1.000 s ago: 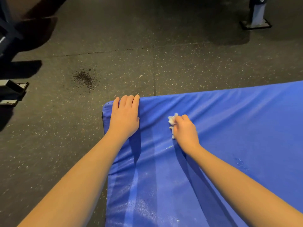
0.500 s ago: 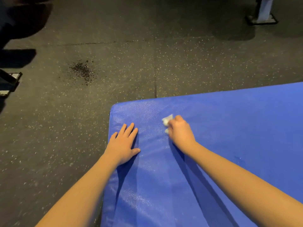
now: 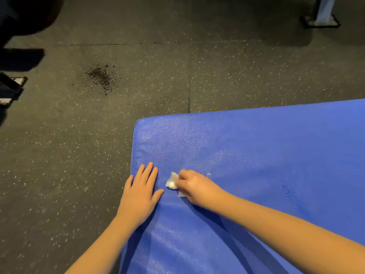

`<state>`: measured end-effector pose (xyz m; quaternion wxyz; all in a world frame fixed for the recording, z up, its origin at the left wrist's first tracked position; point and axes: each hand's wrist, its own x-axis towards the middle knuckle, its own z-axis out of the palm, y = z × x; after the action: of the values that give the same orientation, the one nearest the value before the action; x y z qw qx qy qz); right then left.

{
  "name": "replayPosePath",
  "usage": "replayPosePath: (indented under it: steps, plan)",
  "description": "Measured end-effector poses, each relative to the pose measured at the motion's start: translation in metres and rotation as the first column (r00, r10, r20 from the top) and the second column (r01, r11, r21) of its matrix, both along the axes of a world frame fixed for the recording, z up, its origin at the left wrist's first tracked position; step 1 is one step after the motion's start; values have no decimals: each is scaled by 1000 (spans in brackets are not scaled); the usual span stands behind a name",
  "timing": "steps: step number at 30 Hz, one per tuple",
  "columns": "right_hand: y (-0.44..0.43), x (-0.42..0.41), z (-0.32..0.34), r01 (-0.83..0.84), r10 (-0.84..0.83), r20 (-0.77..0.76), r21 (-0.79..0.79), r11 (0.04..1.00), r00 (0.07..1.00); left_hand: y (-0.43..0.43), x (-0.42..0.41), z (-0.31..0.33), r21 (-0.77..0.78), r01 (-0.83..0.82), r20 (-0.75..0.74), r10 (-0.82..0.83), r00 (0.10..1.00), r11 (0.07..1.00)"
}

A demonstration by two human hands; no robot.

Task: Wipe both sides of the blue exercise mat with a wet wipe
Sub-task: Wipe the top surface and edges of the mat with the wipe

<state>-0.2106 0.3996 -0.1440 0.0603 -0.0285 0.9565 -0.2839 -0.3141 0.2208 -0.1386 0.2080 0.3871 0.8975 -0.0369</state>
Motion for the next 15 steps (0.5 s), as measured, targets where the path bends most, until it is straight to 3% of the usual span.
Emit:
replayPosePath:
  steps: [1,2,5,6,9,11,13,15]
  plan:
    - [6,-1,0,-27,28,-9,32,999,1000,-5,-1,-4,21,10,-20,-10,1000,1000]
    - [15,-7,-3,48,-46,-34,34,998,998,-7,-2,-4,6,11,-3,-11,1000,1000]
    - [41,-21,-11,456,-453,-54,65,888,890,-6,-5,-2,13,16,38,-16,999,1000]
    - [36,-20,-11,474,-472,-42,59,879,881,-6,-4,2,15,19,45,-19,999,1000]
    - [-1,2,1,107,-107,4,-28,994,994,-14,6,4,23,30,19,-31,999,999]
    - [-3,10,3,-146,144,28,84,986,989,-24,18,0,-4,39,-25,-39,999,999]
    - [17,3,-1,14,-24,60,164,986,998,-30,26,-4,5,28,-68,-28,997,1000]
    - [32,0,-7,366,-368,-21,178,913,929,-28,35,-1,25,25,-82,-23,996,999]
